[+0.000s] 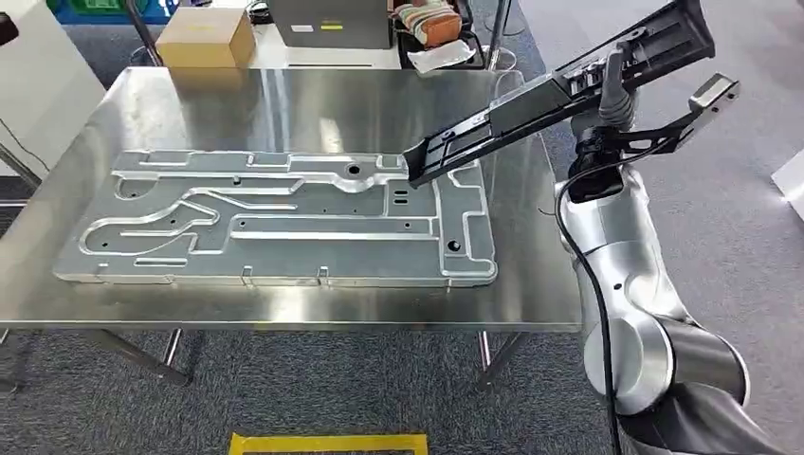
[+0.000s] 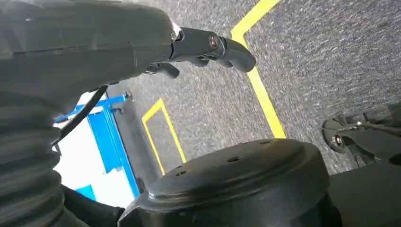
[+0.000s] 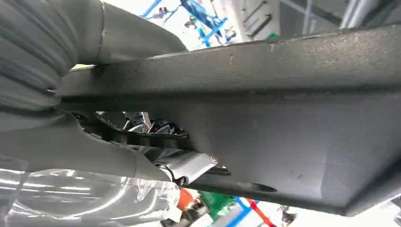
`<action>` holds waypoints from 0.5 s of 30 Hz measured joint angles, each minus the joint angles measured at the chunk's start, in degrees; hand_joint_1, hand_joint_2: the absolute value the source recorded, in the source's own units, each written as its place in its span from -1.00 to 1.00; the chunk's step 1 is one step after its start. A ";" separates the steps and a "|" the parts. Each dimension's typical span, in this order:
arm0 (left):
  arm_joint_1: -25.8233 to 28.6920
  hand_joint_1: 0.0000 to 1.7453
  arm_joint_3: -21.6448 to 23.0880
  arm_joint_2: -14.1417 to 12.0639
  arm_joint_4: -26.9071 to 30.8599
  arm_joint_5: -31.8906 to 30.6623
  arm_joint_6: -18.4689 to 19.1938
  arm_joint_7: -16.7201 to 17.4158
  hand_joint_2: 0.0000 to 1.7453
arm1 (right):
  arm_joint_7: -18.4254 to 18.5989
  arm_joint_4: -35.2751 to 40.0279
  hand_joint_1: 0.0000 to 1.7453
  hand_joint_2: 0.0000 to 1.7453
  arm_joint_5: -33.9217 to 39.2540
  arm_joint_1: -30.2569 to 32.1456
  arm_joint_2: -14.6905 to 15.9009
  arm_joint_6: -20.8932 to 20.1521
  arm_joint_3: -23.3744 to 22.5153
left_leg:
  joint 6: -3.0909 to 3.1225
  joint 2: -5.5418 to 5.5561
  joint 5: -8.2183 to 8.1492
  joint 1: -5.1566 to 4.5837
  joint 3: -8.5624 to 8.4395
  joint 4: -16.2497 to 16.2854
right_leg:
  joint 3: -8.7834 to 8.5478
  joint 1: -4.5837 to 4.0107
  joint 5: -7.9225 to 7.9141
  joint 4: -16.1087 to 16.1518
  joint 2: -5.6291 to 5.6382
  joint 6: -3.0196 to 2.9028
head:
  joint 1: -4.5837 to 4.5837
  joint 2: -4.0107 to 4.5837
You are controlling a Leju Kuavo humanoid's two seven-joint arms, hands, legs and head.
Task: Take the parts from the cabinet and place them on the table.
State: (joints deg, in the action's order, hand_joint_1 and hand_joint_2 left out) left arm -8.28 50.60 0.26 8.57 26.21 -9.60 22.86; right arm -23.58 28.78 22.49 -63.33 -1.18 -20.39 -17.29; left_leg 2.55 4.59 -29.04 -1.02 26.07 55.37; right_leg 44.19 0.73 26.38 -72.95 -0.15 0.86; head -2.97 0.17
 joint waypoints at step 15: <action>-1.05 -1.00 0.07 0.00 0.00 0.00 1.73 0.26 1.00 | 0.07 -1.09 1.00 1.00 -1.94 0.36 -1.62 0.68 1.77 | -4.07 -3.91 -5.02 0.08 7.53 15.46 | -9.82 0.43 -2.28 15.81 -3.01 -2.17 | 0.00 0.00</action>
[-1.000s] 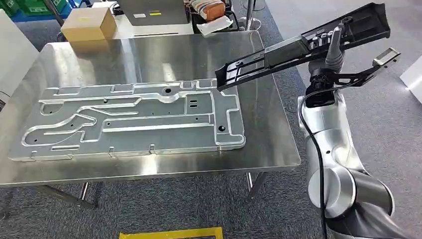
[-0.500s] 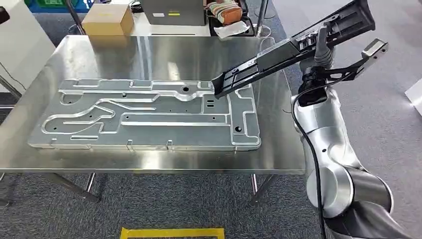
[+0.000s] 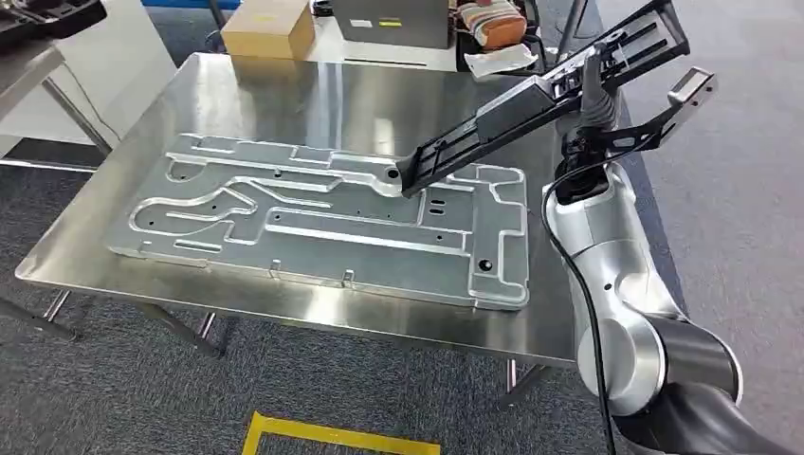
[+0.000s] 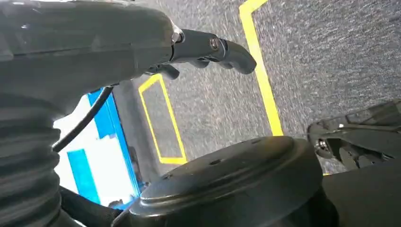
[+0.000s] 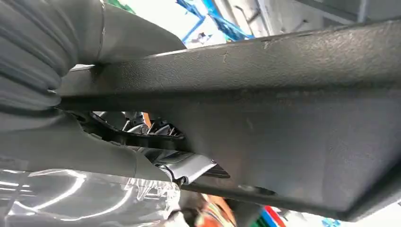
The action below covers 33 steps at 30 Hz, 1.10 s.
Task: Take the parts from the cabinet and place them on the table.
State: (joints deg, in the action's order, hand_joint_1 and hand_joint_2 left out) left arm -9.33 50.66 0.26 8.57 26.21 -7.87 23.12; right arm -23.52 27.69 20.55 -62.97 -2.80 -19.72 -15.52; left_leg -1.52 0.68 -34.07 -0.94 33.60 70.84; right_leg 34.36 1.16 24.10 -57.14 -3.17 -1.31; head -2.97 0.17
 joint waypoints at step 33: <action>1.08 -1.00 0.48 0.02 -0.04 0.00 -0.42 -0.37 1.00 | -1.40 -0.31 1.00 1.00 2.82 1.44 0.98 -3.34 -0.33 | 2.00 -1.57 5.37 -0.57 -5.58 -14.45 | 0.94 -0.65 -0.50 -1.06 -1.53 0.69 | 0.02 0.00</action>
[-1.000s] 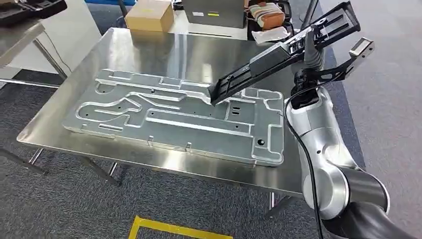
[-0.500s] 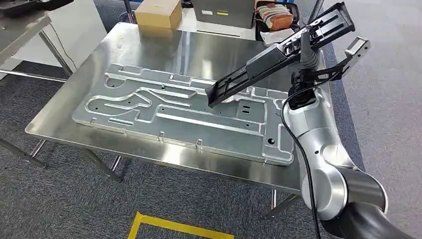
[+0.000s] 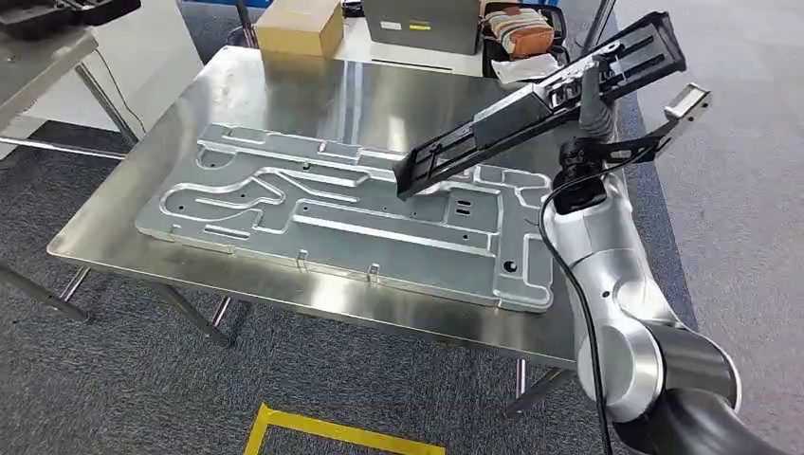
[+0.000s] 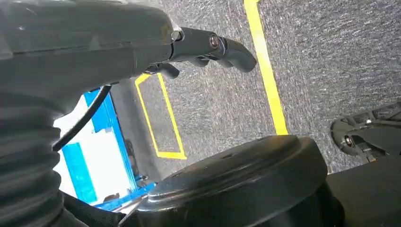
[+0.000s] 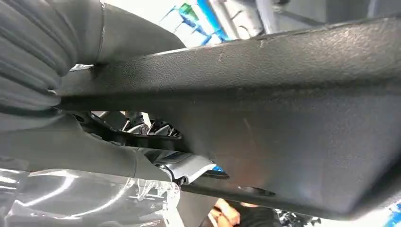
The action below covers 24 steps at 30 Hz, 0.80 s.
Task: Take the parts from the cabinet and place them on the table.
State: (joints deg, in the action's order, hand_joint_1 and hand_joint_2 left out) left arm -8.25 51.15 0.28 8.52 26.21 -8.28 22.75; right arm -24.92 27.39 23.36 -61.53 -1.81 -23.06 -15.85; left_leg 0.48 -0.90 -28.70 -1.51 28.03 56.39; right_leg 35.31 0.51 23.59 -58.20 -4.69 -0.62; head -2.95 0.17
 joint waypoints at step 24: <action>-0.37 -1.00 2.03 -0.09 0.00 -0.42 -4.11 -1.20 1.00 | 0.00 2.91 1.00 1.00 -0.78 -3.70 0.85 2.32 -1.92 | 0.12 -0.06 0.09 -0.02 0.02 -0.02 | 0.12 0.02 0.00 -0.26 0.04 0.00 | 0.00 0.00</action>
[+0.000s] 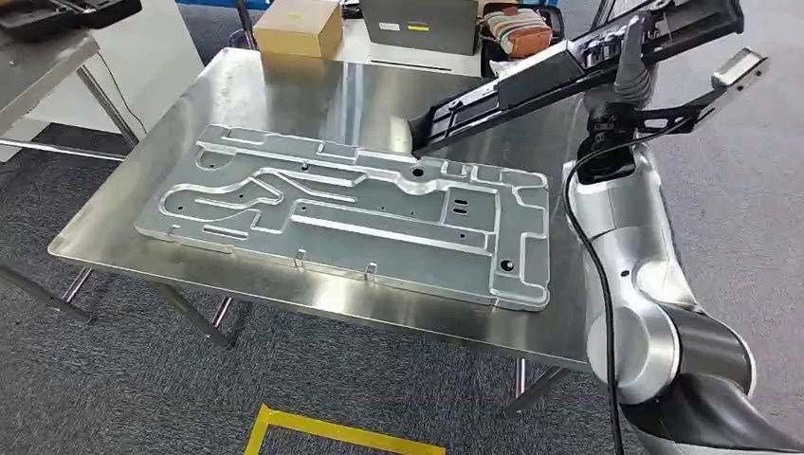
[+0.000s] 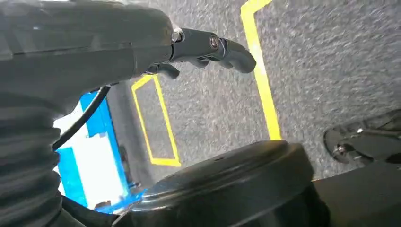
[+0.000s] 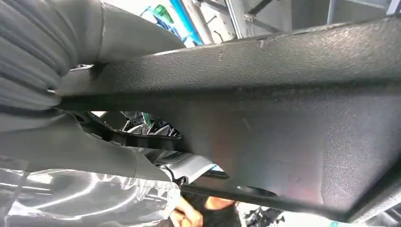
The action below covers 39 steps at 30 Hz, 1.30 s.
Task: Take the parts from the cabinet and place them on the table.
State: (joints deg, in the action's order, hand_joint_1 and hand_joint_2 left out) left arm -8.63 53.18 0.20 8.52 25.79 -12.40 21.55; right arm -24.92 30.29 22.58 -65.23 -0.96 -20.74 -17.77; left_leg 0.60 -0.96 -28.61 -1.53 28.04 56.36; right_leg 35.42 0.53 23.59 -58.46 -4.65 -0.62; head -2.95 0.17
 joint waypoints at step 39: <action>0.67 -1.00 3.54 -0.15 0.26 2.95 -2.62 -5.70 -1.00 | 7.40 -8.46 -1.00 -1.00 -18.72 4.81 -1.46 16.60 3.09 | 0.08 -0.03 0.05 -0.55 -0.27 -0.21 | -0.05 0.54 0.05 -0.25 0.04 0.08 | 0.00 0.00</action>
State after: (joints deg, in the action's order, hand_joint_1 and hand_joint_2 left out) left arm -7.95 56.72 0.04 8.79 28.74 -15.02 15.85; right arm -17.52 21.83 3.86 -60.42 -2.43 -4.14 -14.68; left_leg 0.69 -0.99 -28.56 -2.08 27.77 56.16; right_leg 35.37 1.07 23.64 -58.70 -4.61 -0.54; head -2.95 0.17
